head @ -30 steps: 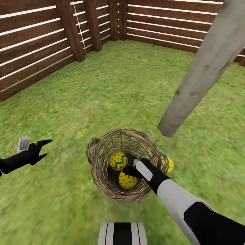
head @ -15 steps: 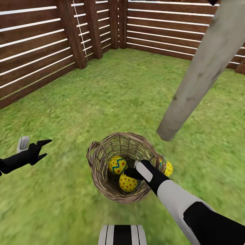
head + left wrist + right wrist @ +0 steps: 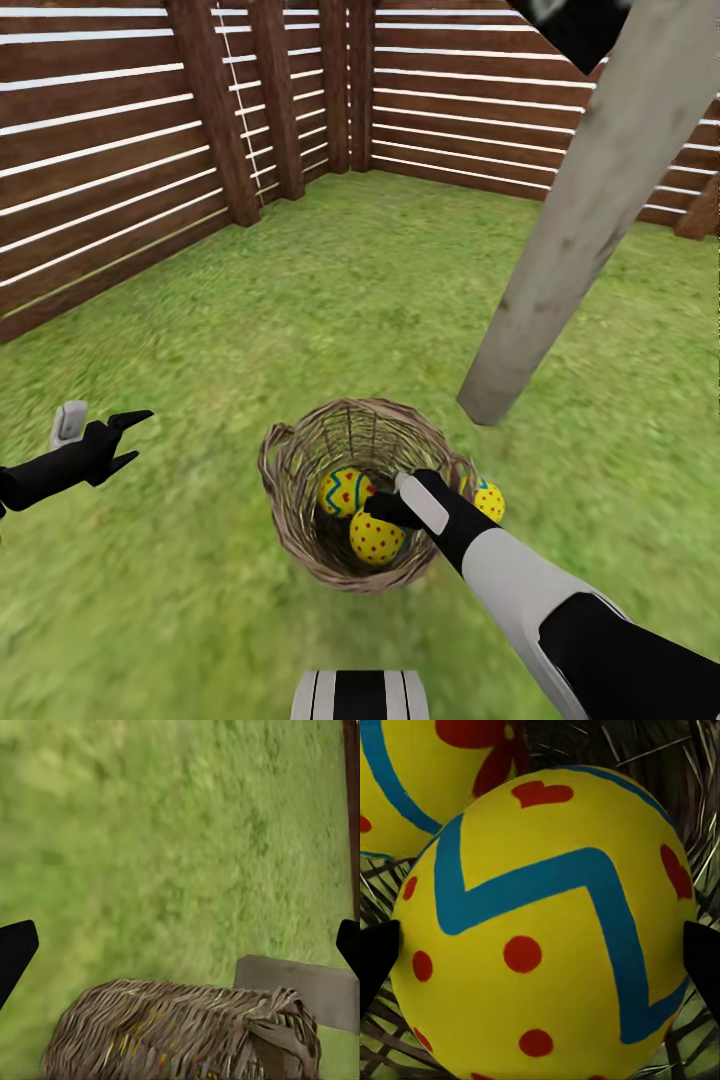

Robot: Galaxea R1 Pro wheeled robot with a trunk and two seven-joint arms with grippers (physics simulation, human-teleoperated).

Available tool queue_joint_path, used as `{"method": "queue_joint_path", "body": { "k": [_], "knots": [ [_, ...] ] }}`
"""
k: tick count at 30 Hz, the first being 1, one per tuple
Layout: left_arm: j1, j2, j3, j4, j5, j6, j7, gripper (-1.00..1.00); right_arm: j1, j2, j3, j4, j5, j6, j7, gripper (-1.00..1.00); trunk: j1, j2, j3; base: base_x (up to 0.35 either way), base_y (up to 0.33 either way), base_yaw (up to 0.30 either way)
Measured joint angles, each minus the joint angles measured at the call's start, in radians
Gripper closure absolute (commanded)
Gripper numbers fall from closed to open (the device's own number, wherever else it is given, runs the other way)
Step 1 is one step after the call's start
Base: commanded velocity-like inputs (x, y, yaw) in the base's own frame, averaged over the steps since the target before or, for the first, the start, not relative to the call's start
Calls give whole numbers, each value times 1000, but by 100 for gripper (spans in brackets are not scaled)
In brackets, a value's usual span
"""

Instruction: Take the three Easter eggs out of the wicker basket on the lawn in the garden, then place them on the lawn next to a single tree (choose any tree) so that all three eggs are next to the same tree and none are left in the basket.

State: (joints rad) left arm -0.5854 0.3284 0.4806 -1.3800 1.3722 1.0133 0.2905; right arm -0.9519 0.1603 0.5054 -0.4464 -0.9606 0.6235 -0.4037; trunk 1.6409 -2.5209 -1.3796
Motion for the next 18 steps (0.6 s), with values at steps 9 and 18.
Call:
{"method": "queue_joint_path", "body": {
  "k": [9, 18],
  "knots": [
    [0, 0, 0, 0, -1, 0, 0, -100, 0, -1, 0, 0, 1, 1, 0, 100, -4, 2, 35, 0, 0, 0],
    [0, -26, -15, 9, -3, -4, 0, -100, 0, 3, -1, -4, 2, 8, 0, 100, -8, 4, 70, 0, 0, 0]
  ]
}}
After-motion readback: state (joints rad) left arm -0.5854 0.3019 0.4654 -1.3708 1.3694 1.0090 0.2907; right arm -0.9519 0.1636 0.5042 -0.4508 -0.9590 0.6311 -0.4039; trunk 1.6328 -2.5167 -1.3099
